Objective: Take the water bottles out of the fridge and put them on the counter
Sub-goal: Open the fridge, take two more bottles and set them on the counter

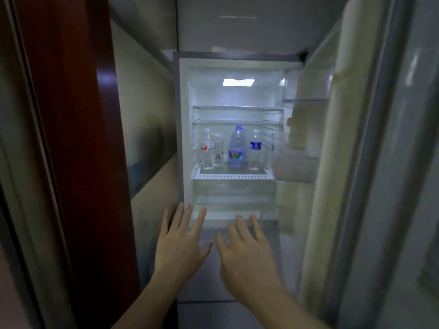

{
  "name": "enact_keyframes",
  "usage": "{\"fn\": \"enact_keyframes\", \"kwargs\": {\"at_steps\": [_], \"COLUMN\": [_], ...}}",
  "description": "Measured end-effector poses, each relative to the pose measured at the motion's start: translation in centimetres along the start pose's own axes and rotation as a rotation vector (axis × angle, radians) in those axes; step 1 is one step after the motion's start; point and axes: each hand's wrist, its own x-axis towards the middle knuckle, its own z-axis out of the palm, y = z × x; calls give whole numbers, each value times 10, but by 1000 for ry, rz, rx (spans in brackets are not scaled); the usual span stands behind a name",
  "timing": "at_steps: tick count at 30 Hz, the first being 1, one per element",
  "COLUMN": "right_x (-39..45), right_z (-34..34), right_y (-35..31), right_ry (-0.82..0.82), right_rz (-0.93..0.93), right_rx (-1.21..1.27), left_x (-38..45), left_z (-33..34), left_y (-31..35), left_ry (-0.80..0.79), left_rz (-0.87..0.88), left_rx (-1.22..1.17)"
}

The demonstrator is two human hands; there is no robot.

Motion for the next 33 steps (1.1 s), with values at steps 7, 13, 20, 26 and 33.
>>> {"fn": "enact_keyframes", "kwargs": {"at_steps": [7, 13, 20, 26, 33], "right_x": [59, 101, 161, 228, 281], "right_z": [47, 108, 167, 206, 244], "right_y": [8, 34, 76, 122, 169], "right_ry": [-42, -184, -164, -117, -149], "right_rz": [245, 331, 396, 451, 460], "right_rx": [101, 96, 115, 166, 147], "left_x": [64, 111, 180, 255, 325], "left_z": [40, 76, 121, 150, 177], "left_y": [-17, -10, -11, -7, -4], "left_ry": [10, 16, 87, 137, 147], "left_rz": [40, 71, 51, 0, -163], "left_rx": [-117, -250, -301, -335, -434]}}
